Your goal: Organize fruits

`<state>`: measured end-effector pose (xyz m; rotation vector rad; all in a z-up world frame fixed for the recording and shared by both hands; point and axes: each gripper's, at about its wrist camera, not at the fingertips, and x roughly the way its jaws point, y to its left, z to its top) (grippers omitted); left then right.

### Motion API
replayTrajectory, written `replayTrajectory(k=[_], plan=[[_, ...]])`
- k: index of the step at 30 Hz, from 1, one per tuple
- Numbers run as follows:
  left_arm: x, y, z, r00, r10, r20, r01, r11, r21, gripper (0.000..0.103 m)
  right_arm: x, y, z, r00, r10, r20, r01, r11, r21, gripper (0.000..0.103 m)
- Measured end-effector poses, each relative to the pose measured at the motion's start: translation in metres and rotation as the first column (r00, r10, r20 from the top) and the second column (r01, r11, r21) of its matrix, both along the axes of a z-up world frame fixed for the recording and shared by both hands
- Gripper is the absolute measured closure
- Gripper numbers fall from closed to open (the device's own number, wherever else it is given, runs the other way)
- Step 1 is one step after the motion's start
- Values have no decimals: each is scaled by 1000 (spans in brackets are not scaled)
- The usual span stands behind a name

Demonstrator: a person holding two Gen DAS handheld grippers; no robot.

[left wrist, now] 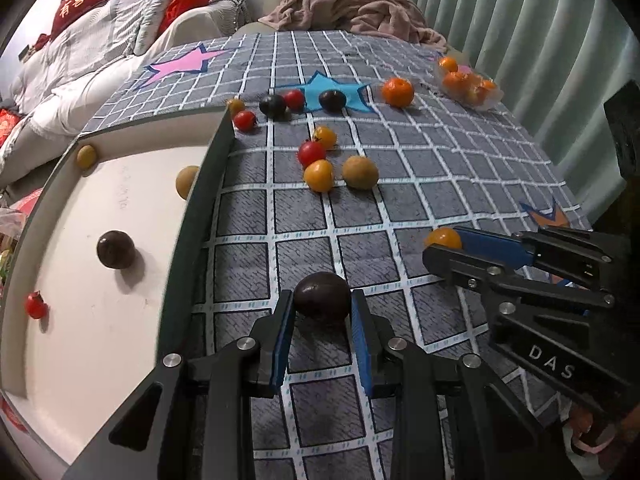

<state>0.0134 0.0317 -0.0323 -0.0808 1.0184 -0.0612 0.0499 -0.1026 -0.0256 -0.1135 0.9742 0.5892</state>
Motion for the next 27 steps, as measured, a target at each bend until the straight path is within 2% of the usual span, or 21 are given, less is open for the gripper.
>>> replayTrajectory(k=[8, 11, 16, 22, 27], plan=[[-11, 18, 36, 997, 25, 70, -23, 999, -31, 74, -4, 11, 36, 1000, 27, 15, -28, 999, 37, 79], [-13, 36, 49, 995, 55, 86, -51, 998, -42, 74, -4, 24, 51, 998, 54, 21, -55, 997, 51, 79], [-13, 82, 64, 985, 134, 104, -135, 991, -1, 74, -2, 59, 71, 993, 116, 36, -118, 992, 49, 79], [-7, 144, 64, 960, 263, 94, -264, 964, 1, 74, 12, 113, 77, 982, 187, 17, -188, 981, 42, 79], [11, 172, 45, 944, 325, 60, -328, 944, 36, 74, 31, 155, 64, 975, 221, -40, -220, 975, 24, 79]])
